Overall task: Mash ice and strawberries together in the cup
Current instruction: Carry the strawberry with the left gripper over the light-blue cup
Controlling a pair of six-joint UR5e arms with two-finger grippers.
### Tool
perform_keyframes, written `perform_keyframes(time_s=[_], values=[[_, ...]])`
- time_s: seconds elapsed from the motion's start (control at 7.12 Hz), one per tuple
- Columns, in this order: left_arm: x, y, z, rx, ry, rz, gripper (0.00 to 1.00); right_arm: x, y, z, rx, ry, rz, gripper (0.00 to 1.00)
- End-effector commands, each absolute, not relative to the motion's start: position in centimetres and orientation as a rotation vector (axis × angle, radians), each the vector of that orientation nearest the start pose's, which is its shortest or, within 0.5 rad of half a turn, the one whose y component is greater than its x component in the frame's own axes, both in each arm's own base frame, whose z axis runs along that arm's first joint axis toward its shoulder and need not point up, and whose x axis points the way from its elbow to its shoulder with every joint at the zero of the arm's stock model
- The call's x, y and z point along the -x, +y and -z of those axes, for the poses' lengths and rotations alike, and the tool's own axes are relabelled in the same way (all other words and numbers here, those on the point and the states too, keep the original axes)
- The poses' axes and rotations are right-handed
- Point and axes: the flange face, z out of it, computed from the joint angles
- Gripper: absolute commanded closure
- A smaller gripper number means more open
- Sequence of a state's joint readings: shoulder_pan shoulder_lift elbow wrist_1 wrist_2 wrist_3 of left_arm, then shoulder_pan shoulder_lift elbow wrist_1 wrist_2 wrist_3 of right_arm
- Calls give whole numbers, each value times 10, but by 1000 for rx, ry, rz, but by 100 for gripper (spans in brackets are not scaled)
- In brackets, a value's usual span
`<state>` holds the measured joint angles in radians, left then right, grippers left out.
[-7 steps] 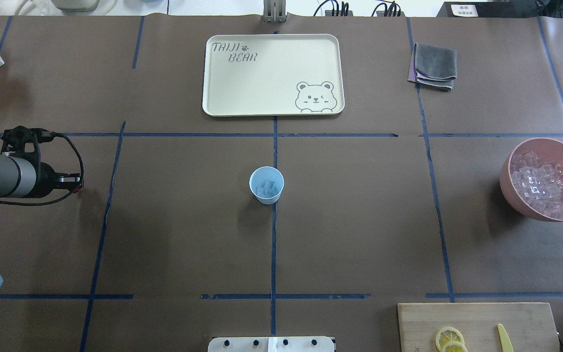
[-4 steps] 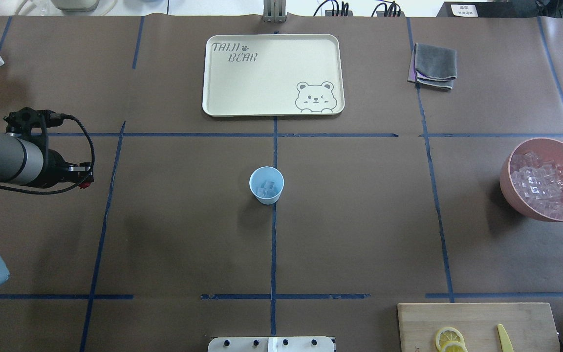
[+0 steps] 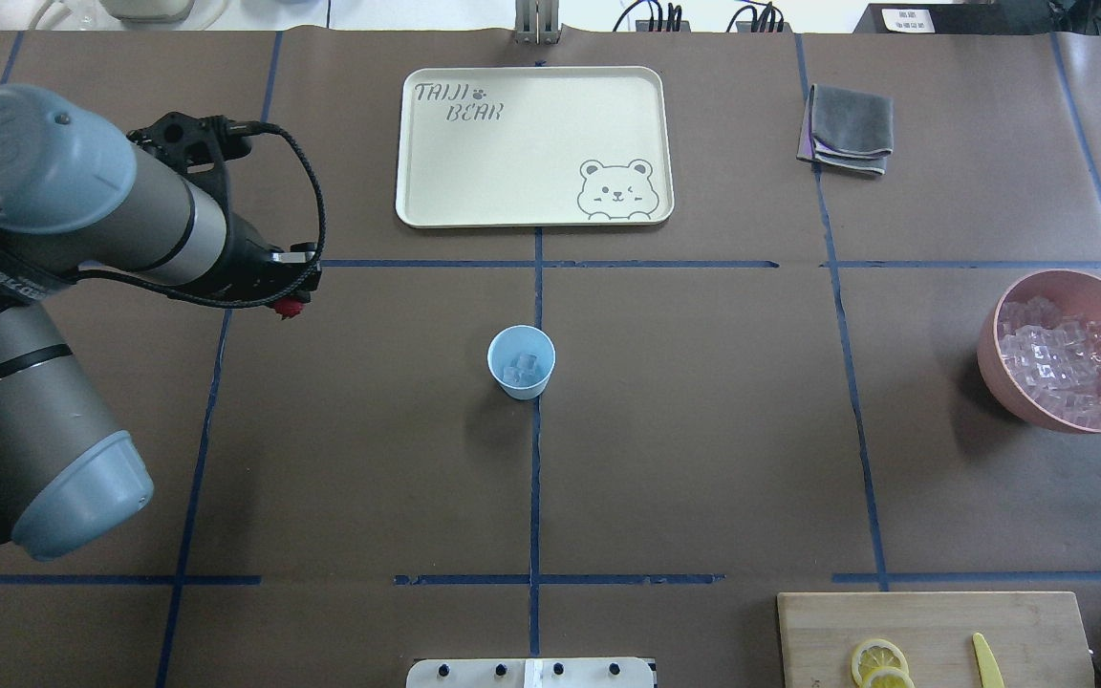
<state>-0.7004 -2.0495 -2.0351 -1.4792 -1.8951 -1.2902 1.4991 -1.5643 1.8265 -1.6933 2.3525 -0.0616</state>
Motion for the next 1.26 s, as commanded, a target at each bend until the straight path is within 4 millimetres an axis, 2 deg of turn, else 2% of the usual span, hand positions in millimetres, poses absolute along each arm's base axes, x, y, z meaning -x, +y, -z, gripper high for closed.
perform_keyframes(time_s=[0.0,0.14,0.28,0.42,0.56,0.7,0.84,1.12], values=[[-412,-455,-143,-87,947,320,100,-60,-469,-586,-144,-792,174,1],[-442,-465,-118,-63,954,337,100,-65,-455,-611,-192,-789,176,1],[-460,-472,-105,-50,949,345,100,-68,-442,-635,-179,-793,161,1],[-475,-469,-106,-38,943,338,100,-68,-438,-645,-159,-796,147,1],[-492,-468,-111,-25,955,338,100,-71,-438,-645,-151,-799,117,0],[-521,-456,-116,-11,967,319,100,-71,-438,-645,-150,-799,114,0],[-535,-458,-132,-6,958,314,100,-71,-438,-644,-153,-797,115,0],[-540,-454,-128,-2,965,308,100,-71,-439,-642,-156,-797,116,0]])
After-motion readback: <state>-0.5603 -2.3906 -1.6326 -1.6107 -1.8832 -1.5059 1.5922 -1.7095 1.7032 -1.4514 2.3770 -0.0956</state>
